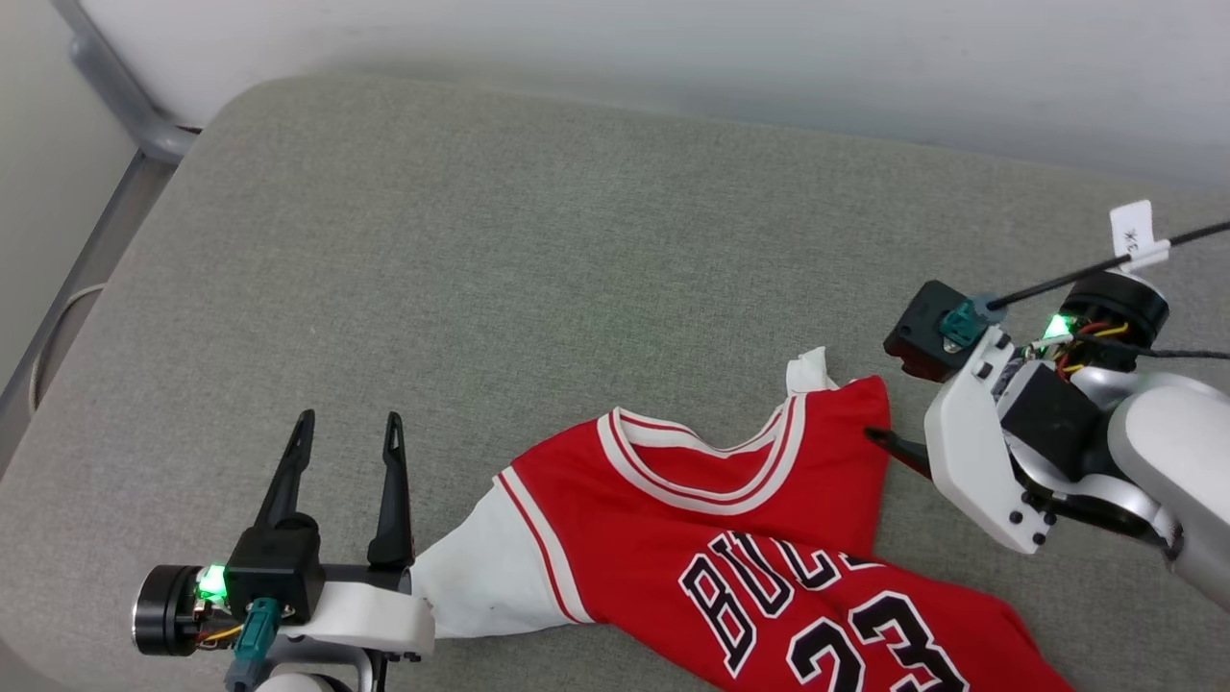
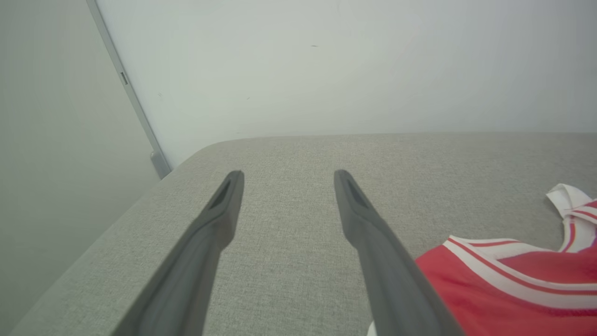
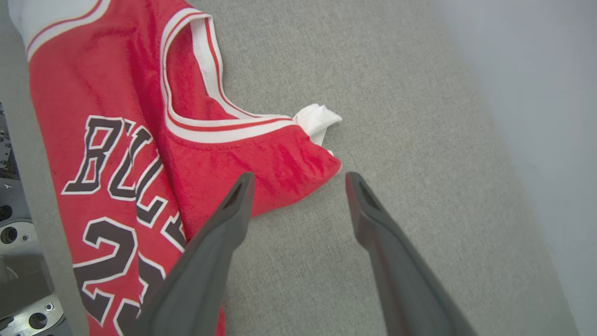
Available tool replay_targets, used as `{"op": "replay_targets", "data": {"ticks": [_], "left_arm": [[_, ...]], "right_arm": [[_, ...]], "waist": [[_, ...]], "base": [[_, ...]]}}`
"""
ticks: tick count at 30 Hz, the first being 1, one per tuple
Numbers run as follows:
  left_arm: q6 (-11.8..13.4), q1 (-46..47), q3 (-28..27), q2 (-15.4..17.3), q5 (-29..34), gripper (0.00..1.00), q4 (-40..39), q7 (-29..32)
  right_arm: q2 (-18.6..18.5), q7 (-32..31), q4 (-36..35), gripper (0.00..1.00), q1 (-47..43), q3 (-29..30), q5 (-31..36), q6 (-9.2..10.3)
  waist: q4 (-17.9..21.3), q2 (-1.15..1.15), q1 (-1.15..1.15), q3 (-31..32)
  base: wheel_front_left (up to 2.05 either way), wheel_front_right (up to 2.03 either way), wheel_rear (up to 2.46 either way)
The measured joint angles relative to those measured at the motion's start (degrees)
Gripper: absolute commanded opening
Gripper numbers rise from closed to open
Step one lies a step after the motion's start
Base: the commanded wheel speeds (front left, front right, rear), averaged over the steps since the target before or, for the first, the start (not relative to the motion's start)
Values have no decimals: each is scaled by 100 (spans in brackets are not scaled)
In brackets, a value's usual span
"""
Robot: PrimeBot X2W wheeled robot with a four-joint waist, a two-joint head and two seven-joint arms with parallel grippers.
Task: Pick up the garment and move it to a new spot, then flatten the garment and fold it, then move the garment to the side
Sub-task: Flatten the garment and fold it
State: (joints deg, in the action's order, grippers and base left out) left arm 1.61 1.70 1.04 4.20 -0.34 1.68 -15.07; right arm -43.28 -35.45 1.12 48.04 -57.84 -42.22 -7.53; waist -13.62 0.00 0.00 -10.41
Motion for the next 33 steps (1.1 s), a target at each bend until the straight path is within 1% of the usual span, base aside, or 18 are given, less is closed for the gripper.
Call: {"op": "replay_targets", "data": {"ticks": [3, 7, 10, 16, 19, 22, 26, 27, 28, 29, 31, 33], "left_arm": [[18, 69, 75, -36, -32, 100, -12, 0], [48, 155, 168, -65, -58, 100, -35, 0], [69, 242, 240, -80, -98, 100, -47, 0], [118, 365, 387, -109, -147, 100, -67, 0], [145, 430, 438, -115, -174, 100, -69, 0], [167, 471, 485, -122, -191, 100, -68, 0], [196, 521, 519, -123, -201, 100, -65, 0], [198, 532, 517, -123, -202, 100, -65, 0], [199, 537, 513, -123, -202, 100, -65, 0], [200, 537, 505, -123, -202, 100, -62, 0], [204, 537, 476, -125, -201, 100, -54, 0], [208, 537, 442, -126, -196, 100, -42, 0]], "right_arm": [[15, -353, 310, 100, 504, -542, -175, 0], [131, -457, 733, 100, 1021, -1138, -325, 0], [233, -526, 1002, 100, 1252, -1403, -345, 0], [431, -825, 1260, 100, 1315, -1538, -240, 1], [490, -1094, 1211, 100, 1051, -1533, -31, 3], [468, -1258, 1162, 100, 909, -1478, 67, 8], [450, -1278, 1129, 100, 818, -1417, 138, 21], [450, -1277, 1121, 47, 810, -1411, 138, 22], [452, -1238, 1103, 4, 808, -1414, 138, 22], [457, -1179, 1101, 0, 802, -1424, 138, 21], [489, -972, 1107, 0, 797, -1470, 125, 11], [527, -566, 1183, 0, 820, -1507, 85, 2]], "waist": [[-119, 0, 0, -112], [-256, 0, 0, -290], [-349, 0, 0, -439], [-522, 0, 0, -712], [-588, 0, 0, -807], [-633, 0, 0, -870], [-640, 0, 0, -928], [-632, 0, 0, -935], [-621, 0, -1, -942], [-604, 0, 0, -946], [-559, 0, 0, -942], [-511, 0, 0, -907]], "base": [[0, 0, 0], [0, 0, 0], [0, 0, 0], [0, 0, 0], [0, 0, 0], [0, 0, 0], [0, 0, 0], [0, 0, 0], [0, 0, 0], [0, 0, 0], [0, 0, 0], [0, 0, 0]]}}
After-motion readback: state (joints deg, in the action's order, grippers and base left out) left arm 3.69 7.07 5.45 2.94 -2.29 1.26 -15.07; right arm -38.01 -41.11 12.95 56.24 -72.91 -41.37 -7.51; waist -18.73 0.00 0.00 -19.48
